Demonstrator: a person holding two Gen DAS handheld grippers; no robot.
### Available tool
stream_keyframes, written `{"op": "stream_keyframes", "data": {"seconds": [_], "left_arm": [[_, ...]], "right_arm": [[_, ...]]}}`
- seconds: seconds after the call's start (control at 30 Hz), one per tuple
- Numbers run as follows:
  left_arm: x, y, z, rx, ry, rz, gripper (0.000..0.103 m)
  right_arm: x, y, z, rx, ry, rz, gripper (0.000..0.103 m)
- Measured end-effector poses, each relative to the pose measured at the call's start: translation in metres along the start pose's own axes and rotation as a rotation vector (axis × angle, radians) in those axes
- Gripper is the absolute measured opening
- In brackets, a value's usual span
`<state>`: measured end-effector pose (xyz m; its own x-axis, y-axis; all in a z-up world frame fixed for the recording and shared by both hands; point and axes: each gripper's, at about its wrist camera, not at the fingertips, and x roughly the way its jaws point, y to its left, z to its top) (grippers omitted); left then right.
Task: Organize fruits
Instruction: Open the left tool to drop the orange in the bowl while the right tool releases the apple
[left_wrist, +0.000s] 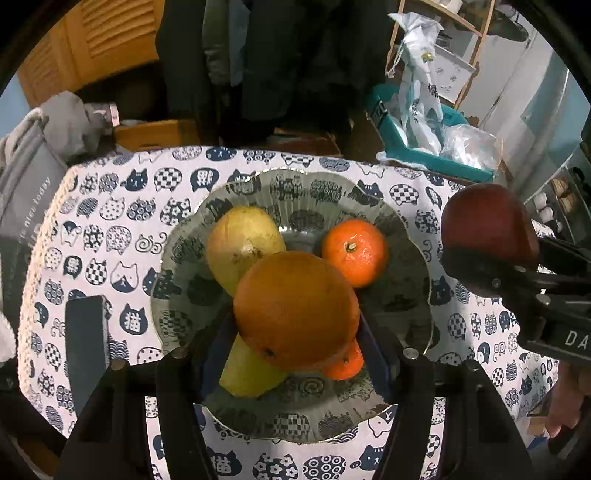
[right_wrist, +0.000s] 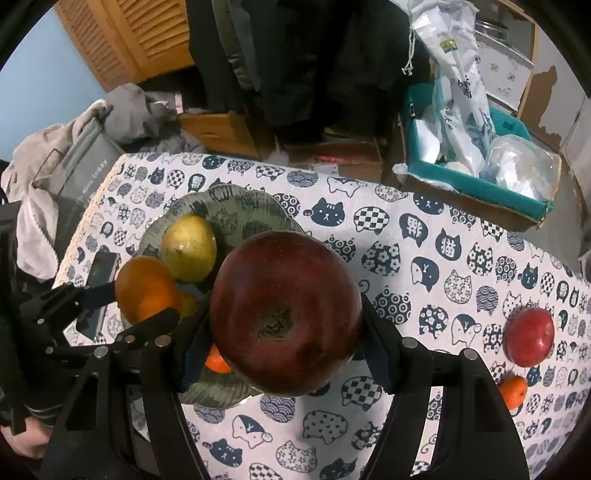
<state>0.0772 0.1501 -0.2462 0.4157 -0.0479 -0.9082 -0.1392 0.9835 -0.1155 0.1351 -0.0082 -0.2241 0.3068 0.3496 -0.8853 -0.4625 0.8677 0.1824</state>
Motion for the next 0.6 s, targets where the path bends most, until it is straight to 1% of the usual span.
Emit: {"op": "stream_keyframes", "data": {"seconds": [0.2,0.3,0.37,0.43,0.5,0.6], "left_arm": [[0.013,0.003,-0.001,-0.011,0.052,-0.011,0.067],[0.014,0.003,0.0,-0.016,0.051,-0.017,0.067],[0.013,0.005,0.001,-0.02,0.048,-0.032,0.068],[0.01,0.005,0.001,-0.029,0.041,-0.044,0.076],[0.004,0.006,0.001,-0.022,0.025,-0.035,0.08],[-0.004,0.008,-0.001,-0.01,0.016,-0.025,0.08]], "right_arm": [[0.007,-0.002,0.0,0.005,0.016,0.002,0.071],[0.01,-0.002,0.0,0.009,0.023,0.005,0.071],[0.01,-0.002,0.0,0.012,0.027,0.011,0.071],[0.011,-0.001,0.001,0.014,0.03,0.016,0.071],[0.012,0.001,0.001,0.014,0.032,0.022,0.071],[0.014,0.003,0.001,0.016,0.038,0.032,0.071]]}}
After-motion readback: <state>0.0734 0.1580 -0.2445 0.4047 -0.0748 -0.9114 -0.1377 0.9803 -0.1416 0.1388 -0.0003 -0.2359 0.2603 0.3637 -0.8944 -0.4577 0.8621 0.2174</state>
